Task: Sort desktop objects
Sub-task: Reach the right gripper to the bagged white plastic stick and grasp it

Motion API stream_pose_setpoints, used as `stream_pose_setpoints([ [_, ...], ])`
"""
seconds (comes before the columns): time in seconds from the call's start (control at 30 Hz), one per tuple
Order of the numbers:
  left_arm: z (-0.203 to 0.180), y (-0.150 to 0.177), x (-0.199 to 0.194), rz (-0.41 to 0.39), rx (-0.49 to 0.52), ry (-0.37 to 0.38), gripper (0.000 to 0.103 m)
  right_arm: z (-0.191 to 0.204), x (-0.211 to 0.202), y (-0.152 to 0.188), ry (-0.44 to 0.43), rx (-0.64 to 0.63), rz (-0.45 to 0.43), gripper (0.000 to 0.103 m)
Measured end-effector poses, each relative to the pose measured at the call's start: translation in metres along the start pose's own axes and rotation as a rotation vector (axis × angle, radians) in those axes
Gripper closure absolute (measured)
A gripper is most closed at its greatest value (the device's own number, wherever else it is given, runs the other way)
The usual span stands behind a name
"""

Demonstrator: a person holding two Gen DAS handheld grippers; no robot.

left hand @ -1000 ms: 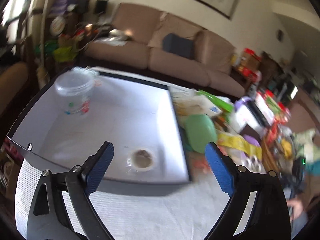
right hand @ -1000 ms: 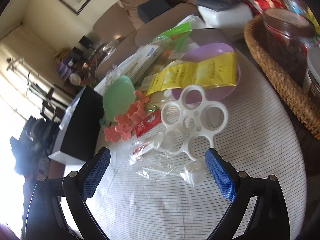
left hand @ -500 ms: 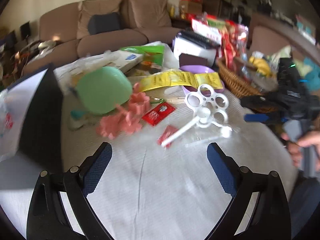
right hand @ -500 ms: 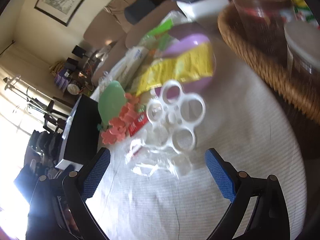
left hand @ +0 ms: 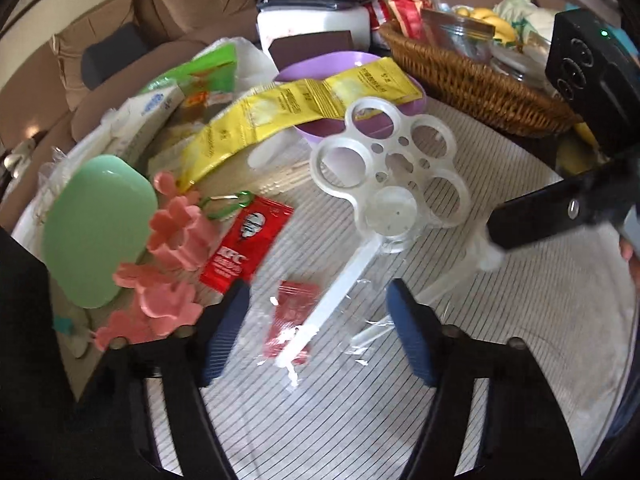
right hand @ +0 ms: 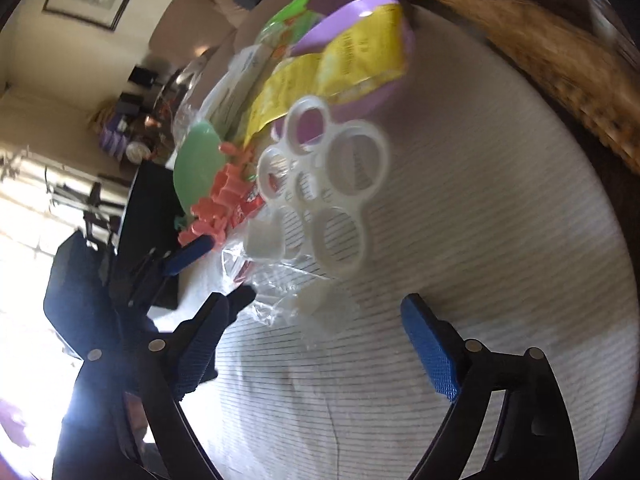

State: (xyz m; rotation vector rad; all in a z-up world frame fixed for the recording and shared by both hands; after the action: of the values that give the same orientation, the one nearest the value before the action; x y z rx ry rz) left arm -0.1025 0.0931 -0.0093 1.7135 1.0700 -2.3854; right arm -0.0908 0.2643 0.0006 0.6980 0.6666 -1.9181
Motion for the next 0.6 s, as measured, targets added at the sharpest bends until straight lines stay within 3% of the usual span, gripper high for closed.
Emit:
stream_pose_setpoints([
  [0.07,-0.004,0.003,0.006,0.011,0.004,0.010,0.059,0.005,0.005,0.002,0.020,-0.036,0.007,0.037],
  [0.1,-0.005,0.004,0.007,0.013,0.008,0.007,0.065,0.005,0.009,0.003,0.029,-0.045,0.019,0.061],
  [0.2,-0.005,0.004,0.006,0.007,-0.022,0.014,0.076,0.004,0.013,0.005,0.045,-0.068,0.022,0.064],
  [0.37,0.010,0.013,-0.011,-0.041,-0.174,0.076,0.085,0.004,0.003,0.007,-0.003,-0.061,0.014,0.068],
  [0.6,0.025,0.048,-0.079,-0.159,-0.341,0.098,0.086,0.019,-0.026,0.013,-0.074,-0.105,-0.058,0.069],
])
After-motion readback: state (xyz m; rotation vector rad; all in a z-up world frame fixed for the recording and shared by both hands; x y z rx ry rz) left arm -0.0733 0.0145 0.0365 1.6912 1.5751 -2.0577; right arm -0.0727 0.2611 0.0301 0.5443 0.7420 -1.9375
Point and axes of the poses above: each gripper's, at about its wrist camera, not at the fingertips, and x roughly the way its jaws point, z to its left, y to its underside, the point moved 3 cm from there along x, roughly the way its jaws point, and after that the axes turned 11 degrees about x, right-handed, at the moved point
